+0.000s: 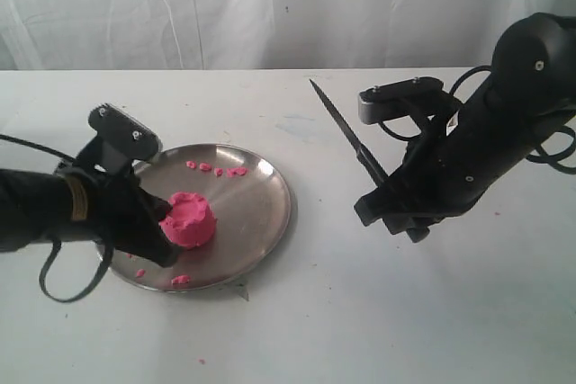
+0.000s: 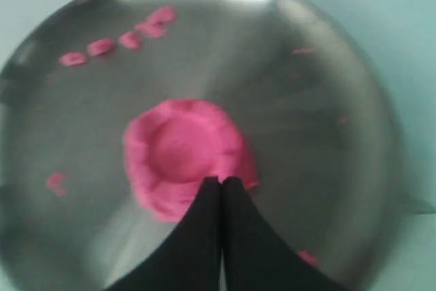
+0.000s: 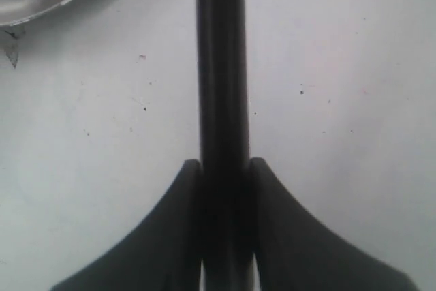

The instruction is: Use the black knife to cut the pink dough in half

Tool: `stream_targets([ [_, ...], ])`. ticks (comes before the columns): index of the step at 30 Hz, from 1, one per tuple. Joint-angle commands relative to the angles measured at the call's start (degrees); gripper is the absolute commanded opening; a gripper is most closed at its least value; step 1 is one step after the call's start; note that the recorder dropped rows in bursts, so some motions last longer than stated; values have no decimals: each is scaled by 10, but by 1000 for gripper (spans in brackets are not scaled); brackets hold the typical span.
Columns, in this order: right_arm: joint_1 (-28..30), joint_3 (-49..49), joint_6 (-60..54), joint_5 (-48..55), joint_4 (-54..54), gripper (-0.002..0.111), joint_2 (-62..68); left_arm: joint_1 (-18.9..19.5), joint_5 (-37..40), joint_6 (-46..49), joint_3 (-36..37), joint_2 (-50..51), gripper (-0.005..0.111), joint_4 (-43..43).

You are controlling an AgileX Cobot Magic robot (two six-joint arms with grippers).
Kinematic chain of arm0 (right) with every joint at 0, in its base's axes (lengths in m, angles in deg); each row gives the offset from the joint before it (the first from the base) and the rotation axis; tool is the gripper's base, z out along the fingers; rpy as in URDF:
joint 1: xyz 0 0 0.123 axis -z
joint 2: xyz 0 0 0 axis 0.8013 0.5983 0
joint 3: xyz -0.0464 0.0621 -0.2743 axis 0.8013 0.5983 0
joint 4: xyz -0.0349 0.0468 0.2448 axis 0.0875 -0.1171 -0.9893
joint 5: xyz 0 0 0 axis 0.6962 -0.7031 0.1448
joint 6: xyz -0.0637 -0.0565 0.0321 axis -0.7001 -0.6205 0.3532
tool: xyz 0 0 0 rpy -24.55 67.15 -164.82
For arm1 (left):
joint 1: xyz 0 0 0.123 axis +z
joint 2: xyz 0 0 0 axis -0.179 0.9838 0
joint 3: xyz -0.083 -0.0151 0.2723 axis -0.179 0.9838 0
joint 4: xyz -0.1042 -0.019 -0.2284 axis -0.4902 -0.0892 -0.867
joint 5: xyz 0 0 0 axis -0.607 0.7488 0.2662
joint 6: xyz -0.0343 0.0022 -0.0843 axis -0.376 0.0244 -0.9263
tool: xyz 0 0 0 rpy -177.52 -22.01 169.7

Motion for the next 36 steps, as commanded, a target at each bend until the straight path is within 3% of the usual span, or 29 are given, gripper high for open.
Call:
stream_targets([
  [1,0,-2,0,0,-15,0,-6,58,86,220,-56,19,0,-167],
  [5,0,-2,0,0,-36,0,-6,116,80,171,-126,61,0,-187],
  [8,0,-2,0,0,-38,0,-6,144,124,156,-190,110,0,-187],
  [14,0,-2,-1,-2,-39,0,-6,150,332,295,-351,223,0,-169],
  [19,0,-2,-1,-2,-37,0,-6,154,404,285,-454,297,0,-176],
  [29,0,-2,-1,-1,-41,0,-6,154,352,289,-482,326,0,-168],
  [36,0,-2,-1,2,-42,0,-6,154,370,289,-482,335,0,-168],
])
